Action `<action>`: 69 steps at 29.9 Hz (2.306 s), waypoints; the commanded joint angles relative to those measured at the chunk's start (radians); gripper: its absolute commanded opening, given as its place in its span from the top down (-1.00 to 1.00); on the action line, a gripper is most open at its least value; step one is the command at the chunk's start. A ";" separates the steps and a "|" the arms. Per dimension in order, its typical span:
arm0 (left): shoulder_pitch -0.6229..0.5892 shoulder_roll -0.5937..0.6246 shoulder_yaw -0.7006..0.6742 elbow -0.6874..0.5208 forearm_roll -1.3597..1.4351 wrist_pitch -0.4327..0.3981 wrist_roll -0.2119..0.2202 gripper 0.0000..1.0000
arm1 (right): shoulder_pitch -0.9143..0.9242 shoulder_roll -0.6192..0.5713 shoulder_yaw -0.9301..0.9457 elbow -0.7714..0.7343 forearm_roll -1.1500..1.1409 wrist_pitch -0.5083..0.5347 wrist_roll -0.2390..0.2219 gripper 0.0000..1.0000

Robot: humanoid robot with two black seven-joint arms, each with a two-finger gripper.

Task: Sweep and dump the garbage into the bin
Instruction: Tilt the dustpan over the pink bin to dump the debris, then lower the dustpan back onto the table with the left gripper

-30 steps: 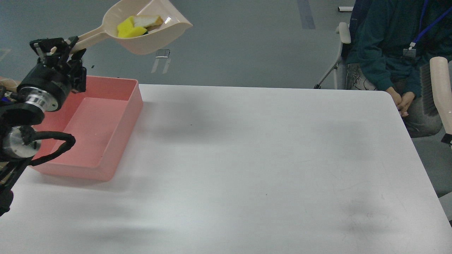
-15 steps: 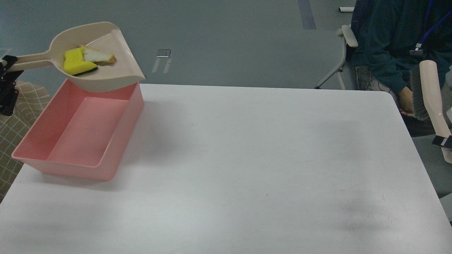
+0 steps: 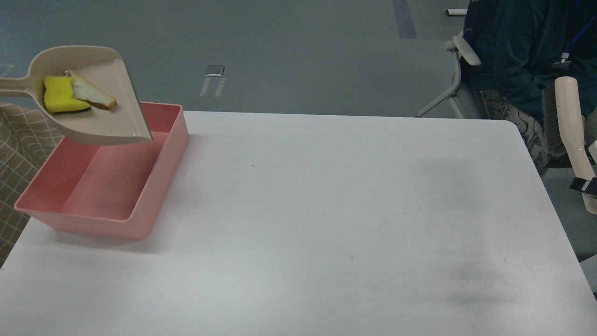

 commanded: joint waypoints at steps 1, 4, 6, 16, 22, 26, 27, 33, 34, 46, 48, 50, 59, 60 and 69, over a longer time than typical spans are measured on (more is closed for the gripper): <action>0.021 0.003 -0.002 0.039 0.117 0.008 -0.073 1.00 | 0.000 0.000 0.001 0.002 0.000 -0.003 0.002 1.00; 0.022 0.003 -0.005 0.043 0.220 0.029 -0.121 1.00 | 0.000 0.000 0.001 0.005 0.000 -0.005 0.002 1.00; 0.022 0.003 -0.011 0.043 0.268 0.052 -0.133 1.00 | 0.000 0.000 0.001 0.010 0.000 -0.005 0.002 1.00; 0.022 0.072 -0.034 0.036 0.446 0.090 -0.161 1.00 | 0.000 0.000 0.001 0.013 0.000 -0.006 0.002 1.00; 0.022 0.082 -0.034 0.036 0.518 0.103 -0.163 1.00 | 0.000 0.000 0.001 0.014 0.000 -0.008 0.002 1.00; 0.009 0.095 -0.039 0.038 0.501 0.159 -0.155 1.00 | 0.000 0.001 0.003 0.013 0.000 -0.008 0.003 1.00; -0.002 0.102 -0.042 0.038 0.488 0.163 -0.152 1.00 | 0.000 0.001 0.003 0.013 0.000 -0.008 0.003 1.00; -0.164 0.130 -0.031 0.038 0.321 0.109 -0.140 1.00 | 0.000 0.001 0.001 0.010 0.000 -0.006 0.005 1.00; -0.183 0.130 -0.031 0.036 0.298 0.086 -0.132 1.00 | 0.000 0.003 0.001 0.010 0.000 -0.006 0.005 1.00; -0.517 -0.042 0.077 -0.035 0.061 -0.178 0.110 1.00 | -0.001 0.021 -0.003 0.005 -0.005 0.000 0.005 1.00; -0.556 -0.082 0.117 -0.039 0.052 -0.178 0.138 1.00 | -0.003 0.023 -0.003 0.007 -0.005 0.000 0.005 1.00; -0.609 -0.184 0.188 -0.039 0.037 -0.175 0.167 1.00 | -0.009 0.028 -0.003 0.007 -0.008 0.000 0.005 1.00; -0.625 -0.467 0.272 -0.085 0.026 -0.178 0.222 1.00 | -0.011 0.061 0.000 -0.001 -0.017 0.000 0.003 1.00; -0.622 -0.493 0.280 -0.092 0.023 -0.178 0.225 1.00 | -0.012 0.063 0.000 -0.001 -0.017 0.000 0.003 1.00; -0.611 -0.672 0.519 -0.141 0.020 -0.109 0.245 1.00 | -0.020 0.074 -0.002 0.000 -0.017 -0.002 0.002 1.00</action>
